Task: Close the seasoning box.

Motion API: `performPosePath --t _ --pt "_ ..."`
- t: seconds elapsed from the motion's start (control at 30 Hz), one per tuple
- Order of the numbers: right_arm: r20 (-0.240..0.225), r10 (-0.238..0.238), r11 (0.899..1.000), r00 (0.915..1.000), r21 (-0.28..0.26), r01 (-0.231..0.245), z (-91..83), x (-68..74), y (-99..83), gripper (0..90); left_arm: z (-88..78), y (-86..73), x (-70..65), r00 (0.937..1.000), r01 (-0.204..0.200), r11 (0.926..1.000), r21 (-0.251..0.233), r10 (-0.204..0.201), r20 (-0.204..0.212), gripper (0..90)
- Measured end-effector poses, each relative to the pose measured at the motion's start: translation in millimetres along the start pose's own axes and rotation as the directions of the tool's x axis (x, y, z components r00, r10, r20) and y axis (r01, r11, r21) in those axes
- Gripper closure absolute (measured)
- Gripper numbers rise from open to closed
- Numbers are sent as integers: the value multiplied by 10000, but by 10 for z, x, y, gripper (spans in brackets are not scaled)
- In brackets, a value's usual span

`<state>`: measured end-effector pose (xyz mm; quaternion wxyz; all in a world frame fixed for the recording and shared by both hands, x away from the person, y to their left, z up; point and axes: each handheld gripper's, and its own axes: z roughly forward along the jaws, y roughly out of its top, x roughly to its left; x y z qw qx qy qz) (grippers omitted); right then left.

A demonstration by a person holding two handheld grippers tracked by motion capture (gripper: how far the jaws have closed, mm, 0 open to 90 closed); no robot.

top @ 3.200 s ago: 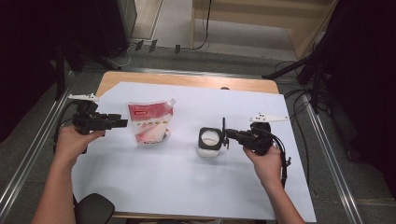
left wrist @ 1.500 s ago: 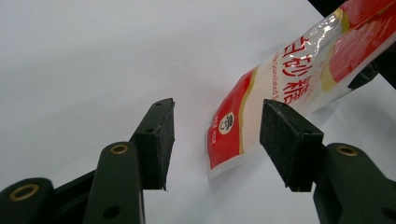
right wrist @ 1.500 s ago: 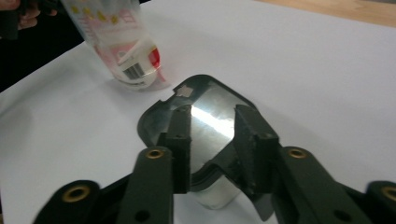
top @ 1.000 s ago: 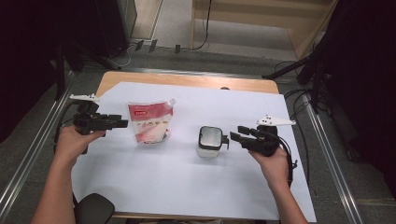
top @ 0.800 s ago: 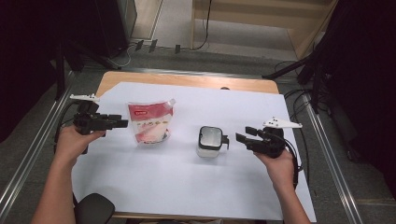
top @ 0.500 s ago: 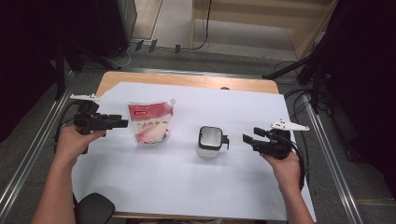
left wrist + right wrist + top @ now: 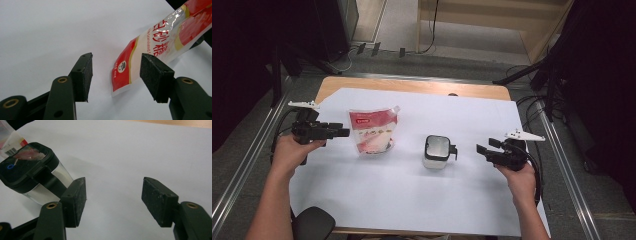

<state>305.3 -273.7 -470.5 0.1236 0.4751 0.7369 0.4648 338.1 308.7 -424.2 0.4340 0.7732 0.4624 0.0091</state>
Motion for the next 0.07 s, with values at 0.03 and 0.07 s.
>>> performPosePath --t 0.03,0.07 --pt "10 -14 10000 10000 -3 14 4 -2 -1 364 -1 0 -2 10000 39 10000 16 -39 -33 448" --pt "18 -35 10000 10000 5 35 7 -3 -2 365 1 -1 1 10000 39 10000 13 -39 -8 447"
